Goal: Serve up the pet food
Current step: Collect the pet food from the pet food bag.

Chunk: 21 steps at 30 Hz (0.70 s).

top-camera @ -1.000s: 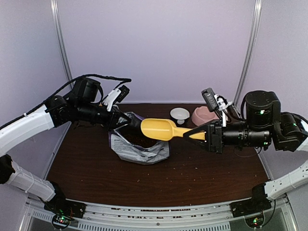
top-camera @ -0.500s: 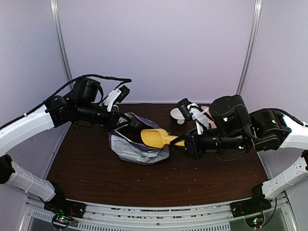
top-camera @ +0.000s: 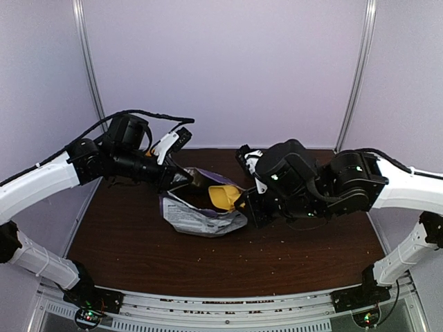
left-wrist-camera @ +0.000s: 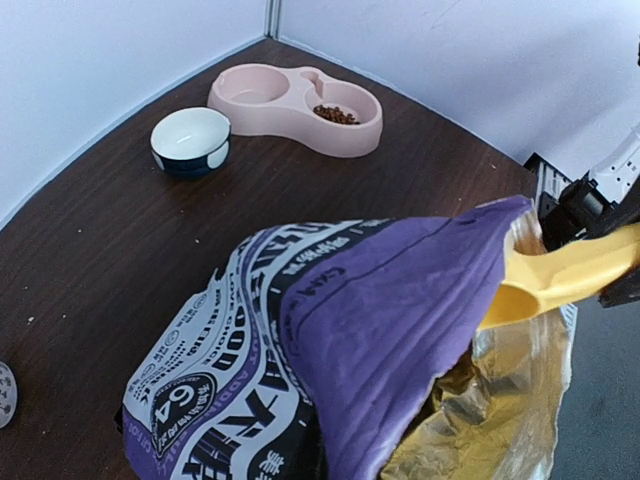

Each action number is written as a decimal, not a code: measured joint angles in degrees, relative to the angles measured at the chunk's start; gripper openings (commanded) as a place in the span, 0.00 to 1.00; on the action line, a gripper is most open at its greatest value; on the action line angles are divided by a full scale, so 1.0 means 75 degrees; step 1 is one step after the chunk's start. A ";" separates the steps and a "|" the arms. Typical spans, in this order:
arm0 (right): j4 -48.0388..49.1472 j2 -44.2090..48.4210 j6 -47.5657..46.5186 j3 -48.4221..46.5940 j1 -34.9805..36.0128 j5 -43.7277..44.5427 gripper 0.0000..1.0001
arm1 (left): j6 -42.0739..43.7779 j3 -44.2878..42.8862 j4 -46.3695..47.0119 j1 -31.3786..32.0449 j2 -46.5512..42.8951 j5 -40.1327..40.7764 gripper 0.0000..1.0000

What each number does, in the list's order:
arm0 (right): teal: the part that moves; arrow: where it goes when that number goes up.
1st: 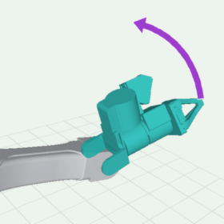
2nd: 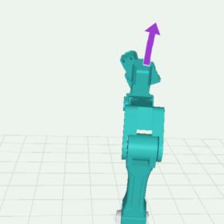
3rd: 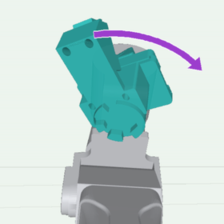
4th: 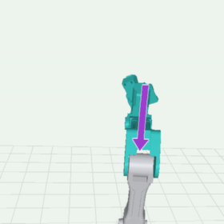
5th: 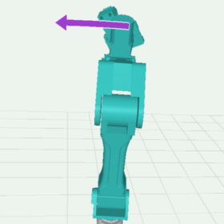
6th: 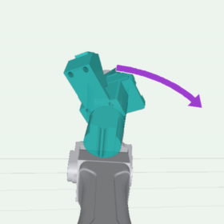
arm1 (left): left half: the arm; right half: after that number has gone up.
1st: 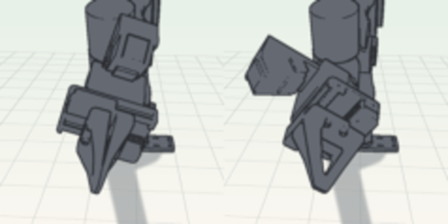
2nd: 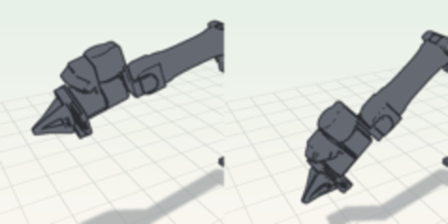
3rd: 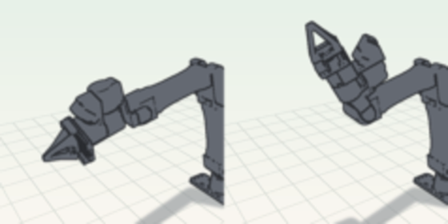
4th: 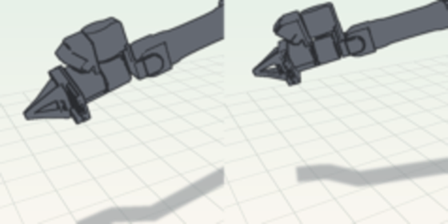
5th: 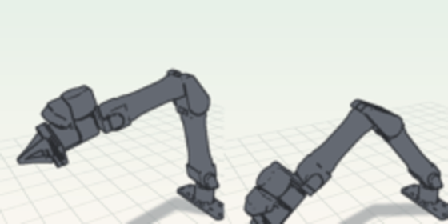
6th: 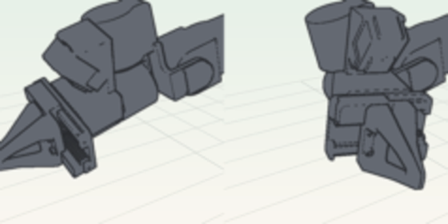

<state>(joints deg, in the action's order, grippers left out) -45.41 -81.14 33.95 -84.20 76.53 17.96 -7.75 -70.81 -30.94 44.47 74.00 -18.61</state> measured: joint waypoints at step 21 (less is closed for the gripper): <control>0.0475 -0.2678 0.1119 0.0297 -0.0443 0.0764 0.00 | -0.0128 0.0277 0.0571 0.1463 0.1035 -0.0087 0.00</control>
<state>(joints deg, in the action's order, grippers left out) -41.85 -101.23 42.35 -81.97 73.21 23.68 -8.71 -68.73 -26.65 55.44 81.76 -19.27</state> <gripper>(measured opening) 0.195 0.004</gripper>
